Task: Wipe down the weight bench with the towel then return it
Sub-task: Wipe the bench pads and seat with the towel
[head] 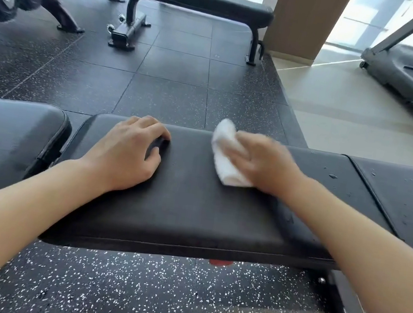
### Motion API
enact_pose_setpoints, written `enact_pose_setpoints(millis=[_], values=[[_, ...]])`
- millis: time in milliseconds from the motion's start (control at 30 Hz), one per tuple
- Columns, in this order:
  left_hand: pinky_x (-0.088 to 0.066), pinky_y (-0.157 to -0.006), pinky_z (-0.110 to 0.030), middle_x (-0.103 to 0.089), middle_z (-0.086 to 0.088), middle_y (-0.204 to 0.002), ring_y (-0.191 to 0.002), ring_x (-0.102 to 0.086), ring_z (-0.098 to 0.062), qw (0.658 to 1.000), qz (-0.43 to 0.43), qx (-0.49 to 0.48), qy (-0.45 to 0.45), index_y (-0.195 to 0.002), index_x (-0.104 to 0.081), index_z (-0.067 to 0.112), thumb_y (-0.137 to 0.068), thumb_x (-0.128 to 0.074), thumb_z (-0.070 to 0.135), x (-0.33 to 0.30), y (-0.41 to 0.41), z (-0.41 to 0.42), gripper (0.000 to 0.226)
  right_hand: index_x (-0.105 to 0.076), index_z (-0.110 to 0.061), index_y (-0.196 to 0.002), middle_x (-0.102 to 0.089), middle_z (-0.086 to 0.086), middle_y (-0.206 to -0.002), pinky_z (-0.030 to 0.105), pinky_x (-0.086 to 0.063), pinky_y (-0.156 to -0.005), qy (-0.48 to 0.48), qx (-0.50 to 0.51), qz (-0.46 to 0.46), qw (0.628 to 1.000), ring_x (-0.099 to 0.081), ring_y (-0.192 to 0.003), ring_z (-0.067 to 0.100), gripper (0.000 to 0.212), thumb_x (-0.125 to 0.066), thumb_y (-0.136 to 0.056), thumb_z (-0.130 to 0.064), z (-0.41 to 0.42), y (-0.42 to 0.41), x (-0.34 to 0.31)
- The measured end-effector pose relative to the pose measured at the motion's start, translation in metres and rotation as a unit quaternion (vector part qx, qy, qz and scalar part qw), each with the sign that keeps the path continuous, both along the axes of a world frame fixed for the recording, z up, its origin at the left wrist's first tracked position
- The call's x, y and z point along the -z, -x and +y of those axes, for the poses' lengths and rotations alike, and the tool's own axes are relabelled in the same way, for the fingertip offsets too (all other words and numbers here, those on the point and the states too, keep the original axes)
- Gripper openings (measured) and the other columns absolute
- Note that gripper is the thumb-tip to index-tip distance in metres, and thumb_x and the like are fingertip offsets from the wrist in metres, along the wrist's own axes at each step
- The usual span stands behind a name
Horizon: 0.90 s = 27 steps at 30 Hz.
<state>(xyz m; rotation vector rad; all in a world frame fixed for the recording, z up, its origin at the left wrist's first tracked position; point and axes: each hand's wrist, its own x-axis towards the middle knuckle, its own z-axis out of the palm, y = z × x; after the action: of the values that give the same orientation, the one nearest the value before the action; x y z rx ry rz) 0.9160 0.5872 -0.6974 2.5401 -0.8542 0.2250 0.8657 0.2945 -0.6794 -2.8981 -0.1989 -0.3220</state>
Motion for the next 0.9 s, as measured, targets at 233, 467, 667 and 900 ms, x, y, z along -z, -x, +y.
enact_pose_setpoints(millis=[233,467,667,900], values=[[-0.042,-0.097,-0.034,-0.061,0.005,-0.114,-0.110,-0.052,-0.025,0.999,0.023,-0.018,-0.012,-0.111,-0.066,0.025,-0.088,-0.064,0.019,-0.007,-0.006,-0.007,0.024,-0.038,-0.025,-0.150,-0.069,-0.001,-0.104,0.039,-0.045,-0.072,0.045,0.117,-0.074,0.989,-0.061,-0.100,0.030,0.055,-0.048,-0.100,-0.048,0.036,0.023,0.018],[-0.038,-0.112,-0.033,-0.060,0.018,-0.125,-0.122,-0.051,-0.013,0.995,0.050,0.092,0.007,-0.116,-0.068,0.032,-0.091,-0.066,0.019,-0.009,0.006,-0.034,0.028,-0.032,-0.035,-0.087,-0.047,-0.008,-0.076,0.036,-0.041,-0.056,-0.006,-0.104,-0.058,0.993,-0.043,-0.072,0.018,0.031,-0.061,-0.097,-0.043,0.047,0.116,0.008],[-0.039,-0.114,-0.042,-0.058,0.016,-0.129,-0.127,-0.052,-0.015,0.992,0.017,0.123,0.013,-0.117,-0.064,0.031,-0.089,-0.051,0.034,0.003,0.023,-0.064,0.031,-0.064,-0.014,-0.091,-0.053,-0.005,-0.083,0.036,-0.040,-0.060,0.029,-0.191,-0.028,0.981,-0.037,-0.073,0.020,0.030,-0.054,-0.105,-0.039,-0.020,0.148,0.013],[-0.044,-0.107,-0.045,-0.059,0.015,-0.124,-0.118,-0.054,-0.018,0.993,-0.001,0.114,0.021,-0.113,-0.063,0.030,-0.086,-0.053,0.032,0.003,0.023,-0.069,0.029,-0.044,-0.022,-0.081,-0.049,-0.010,-0.074,0.037,-0.032,-0.064,-0.005,-0.018,-0.017,1.000,-0.047,-0.074,0.020,0.039,-0.049,-0.101,-0.055,-0.054,0.024,0.004]])
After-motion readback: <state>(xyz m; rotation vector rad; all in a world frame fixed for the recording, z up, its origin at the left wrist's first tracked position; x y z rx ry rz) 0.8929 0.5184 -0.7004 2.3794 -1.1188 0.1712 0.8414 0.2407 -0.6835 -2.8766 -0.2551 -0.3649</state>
